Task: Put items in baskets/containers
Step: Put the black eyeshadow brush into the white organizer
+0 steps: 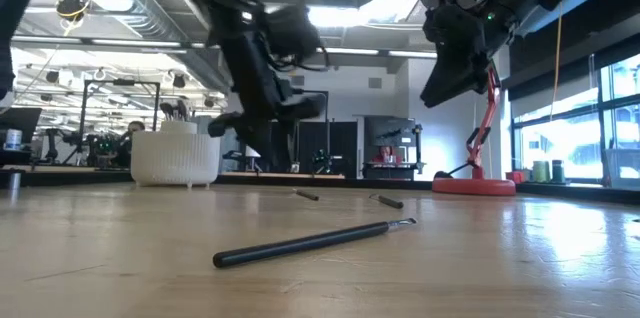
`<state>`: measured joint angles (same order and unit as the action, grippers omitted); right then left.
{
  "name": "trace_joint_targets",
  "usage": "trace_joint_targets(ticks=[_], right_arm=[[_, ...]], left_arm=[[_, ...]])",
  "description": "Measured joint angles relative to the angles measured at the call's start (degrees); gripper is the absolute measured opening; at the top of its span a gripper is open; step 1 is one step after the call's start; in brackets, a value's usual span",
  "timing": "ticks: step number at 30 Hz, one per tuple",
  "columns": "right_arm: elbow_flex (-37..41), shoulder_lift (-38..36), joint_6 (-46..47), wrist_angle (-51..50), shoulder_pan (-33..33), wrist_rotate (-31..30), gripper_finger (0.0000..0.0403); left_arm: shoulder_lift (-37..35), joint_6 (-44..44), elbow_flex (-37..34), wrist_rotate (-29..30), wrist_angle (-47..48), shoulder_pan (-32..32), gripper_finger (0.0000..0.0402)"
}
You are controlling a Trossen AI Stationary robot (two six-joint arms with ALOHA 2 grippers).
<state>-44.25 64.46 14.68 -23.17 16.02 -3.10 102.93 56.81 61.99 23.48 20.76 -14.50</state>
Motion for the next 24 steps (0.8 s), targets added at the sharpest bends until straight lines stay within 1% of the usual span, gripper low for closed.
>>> trace_joint_targets(ticks=[3,6,8,13,19,24], right_arm=[[0.0,0.01,0.06,-0.08,0.01,-0.91,0.0129],[0.23,-0.01,-0.11,-0.6,0.01,-0.93,0.0129],[0.35,0.01,-0.36,-1.51,0.0,-0.96,0.0129],[0.35,0.01,-0.46,-2.41,-0.01,-1.76,0.0129],[0.38,0.02,-0.25,-2.46,-0.01,-1.87,0.0129],[0.39,0.03,-0.16,-2.46,-0.01,-1.87,0.0129]], left_arm=[[4.4,0.45,5.62,1.6,6.92,-0.15,0.0123],[7.71,2.1,9.69,2.19,10.84,-0.92,0.0123],[9.32,2.95,10.96,1.17,11.09,-1.54,0.0123],[12.63,3.14,12.48,-1.95,9.91,-2.17,0.0123],[14.75,3.48,12.79,-2.19,9.66,-1.64,0.0121],[14.44,2.01,12.77,-2.56,9.48,-0.82,0.0099]])
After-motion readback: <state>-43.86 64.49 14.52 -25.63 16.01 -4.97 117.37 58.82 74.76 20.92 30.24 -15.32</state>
